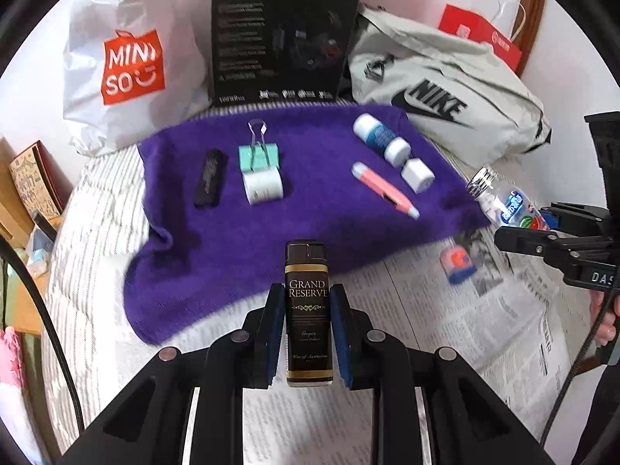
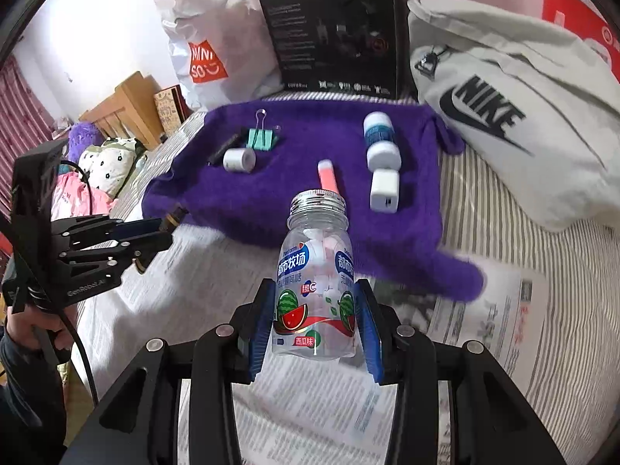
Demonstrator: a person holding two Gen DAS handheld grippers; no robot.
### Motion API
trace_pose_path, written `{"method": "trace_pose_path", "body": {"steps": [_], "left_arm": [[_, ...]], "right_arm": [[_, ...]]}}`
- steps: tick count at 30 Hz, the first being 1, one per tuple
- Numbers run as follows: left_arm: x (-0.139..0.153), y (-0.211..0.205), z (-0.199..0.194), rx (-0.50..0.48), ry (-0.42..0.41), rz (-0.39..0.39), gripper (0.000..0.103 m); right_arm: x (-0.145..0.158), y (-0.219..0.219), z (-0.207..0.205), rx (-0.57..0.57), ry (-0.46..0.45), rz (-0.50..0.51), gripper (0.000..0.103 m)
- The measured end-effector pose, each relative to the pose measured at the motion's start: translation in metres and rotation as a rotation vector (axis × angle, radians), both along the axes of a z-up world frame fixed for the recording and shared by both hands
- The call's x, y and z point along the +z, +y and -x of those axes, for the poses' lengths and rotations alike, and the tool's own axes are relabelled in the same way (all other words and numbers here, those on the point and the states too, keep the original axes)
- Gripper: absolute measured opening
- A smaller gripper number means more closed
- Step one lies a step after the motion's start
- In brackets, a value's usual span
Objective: Organize rigid objects
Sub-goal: 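Carry the bottle onto the towel with the left gripper while the right carries the jar there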
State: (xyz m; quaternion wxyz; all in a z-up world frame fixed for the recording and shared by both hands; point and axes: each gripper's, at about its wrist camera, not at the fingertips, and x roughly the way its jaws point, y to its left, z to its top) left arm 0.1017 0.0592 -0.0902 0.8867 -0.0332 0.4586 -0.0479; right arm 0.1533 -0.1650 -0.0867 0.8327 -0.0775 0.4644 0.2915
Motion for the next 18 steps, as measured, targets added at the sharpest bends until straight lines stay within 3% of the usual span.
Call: {"method": "trace_pose_path", "body": {"steps": [7,18], "left_arm": [[0.006,0.019,-0.027,0.035,-0.009,-0.003,0.023],[-0.014,0.040,-0.067,0.061,0.028,0.016,0.023]], "right_arm": [[0.004,0.021,-0.040,-0.005,-0.014,0.023,0.041],[-0.025,0.080,-0.078,0.068,0.026,0.073,0.041]]}}
